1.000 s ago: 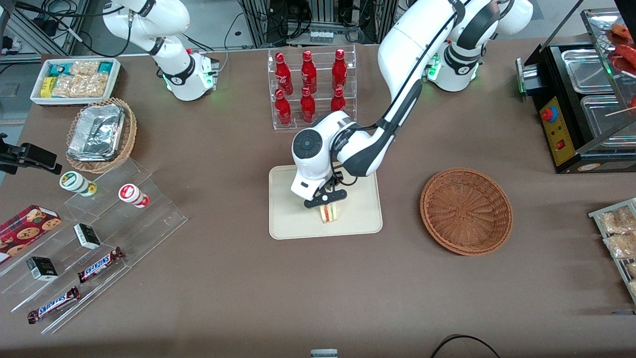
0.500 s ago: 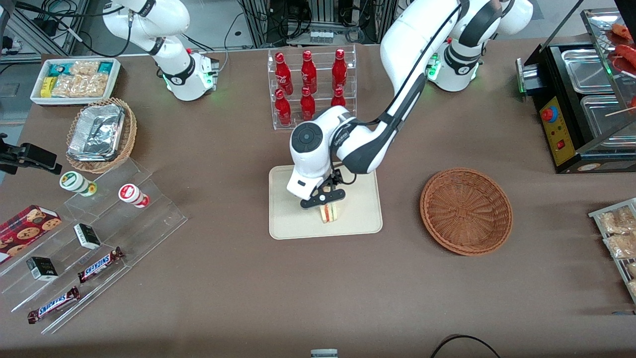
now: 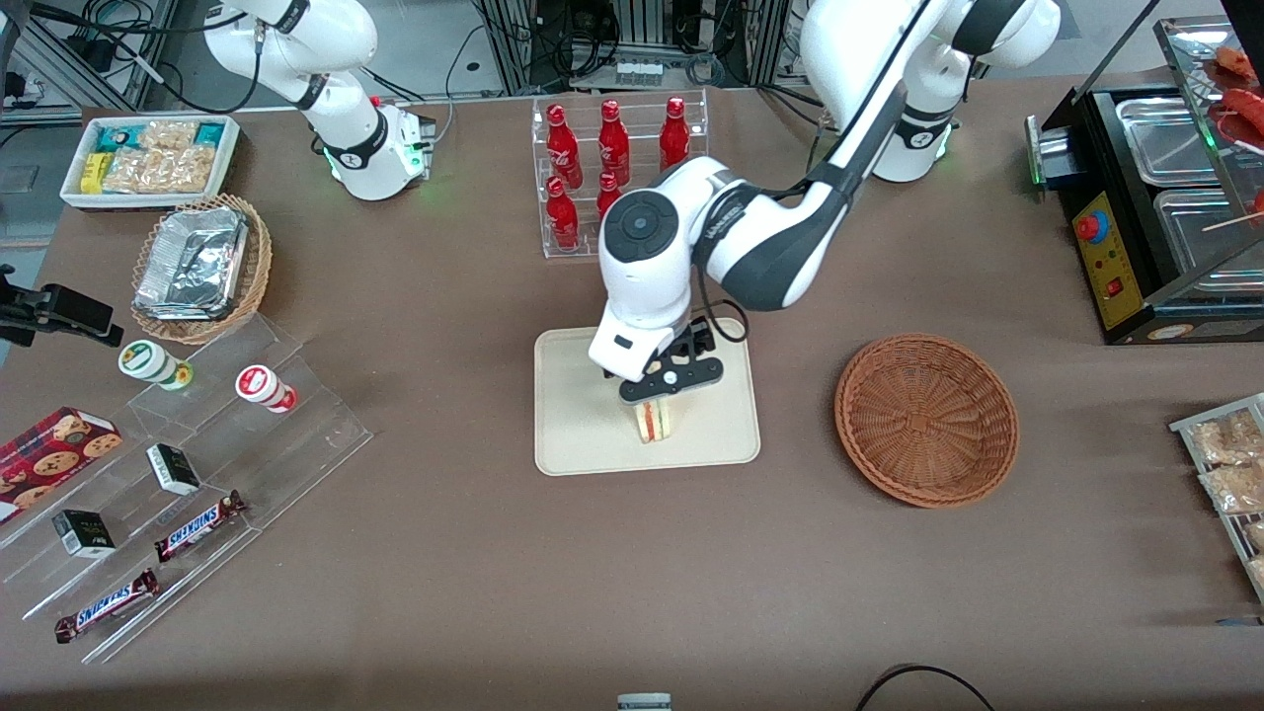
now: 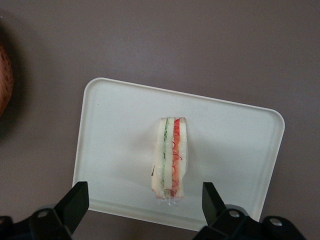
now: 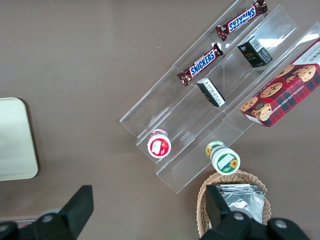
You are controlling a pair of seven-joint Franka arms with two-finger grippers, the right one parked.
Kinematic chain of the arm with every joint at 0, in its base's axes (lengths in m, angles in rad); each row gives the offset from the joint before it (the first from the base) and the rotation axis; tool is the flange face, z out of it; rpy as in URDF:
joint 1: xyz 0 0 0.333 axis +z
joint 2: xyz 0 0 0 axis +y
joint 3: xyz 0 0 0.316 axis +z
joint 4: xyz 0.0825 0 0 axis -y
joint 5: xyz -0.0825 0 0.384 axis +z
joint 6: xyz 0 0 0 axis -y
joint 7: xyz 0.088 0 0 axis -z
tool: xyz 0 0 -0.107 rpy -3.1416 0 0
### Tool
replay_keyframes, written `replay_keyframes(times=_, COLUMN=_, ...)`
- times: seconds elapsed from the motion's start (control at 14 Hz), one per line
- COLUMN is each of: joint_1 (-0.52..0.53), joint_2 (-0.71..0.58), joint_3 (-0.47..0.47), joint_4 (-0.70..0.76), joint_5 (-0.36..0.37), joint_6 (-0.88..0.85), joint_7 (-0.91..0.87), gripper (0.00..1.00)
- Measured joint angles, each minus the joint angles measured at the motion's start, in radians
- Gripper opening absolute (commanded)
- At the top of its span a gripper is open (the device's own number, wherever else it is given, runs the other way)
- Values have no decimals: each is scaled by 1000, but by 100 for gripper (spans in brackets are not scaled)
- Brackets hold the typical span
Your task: Place sandwich from basket to tray
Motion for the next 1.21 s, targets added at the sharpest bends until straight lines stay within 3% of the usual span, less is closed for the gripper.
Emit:
replay_keyframes(times=0.36, joint_1=152, joint_2=-77, joint_3=14, joint_4=-31, joint_5=1, joint_6=-97, joint_7=269, gripper=100)
replay_keyframes(times=0.93, joint_1=418, joint_2=-282, joint_3=15, joint_4=-269, joint_5=-31, joint_6=-96, joint_7=724, gripper=100)
replay_keyframes(times=1.21, joint_1=509, joint_2=-400, joint_3=15, joint_4=-372, joint_5=-38, joint_6=-100, joint_7=859, gripper=100)
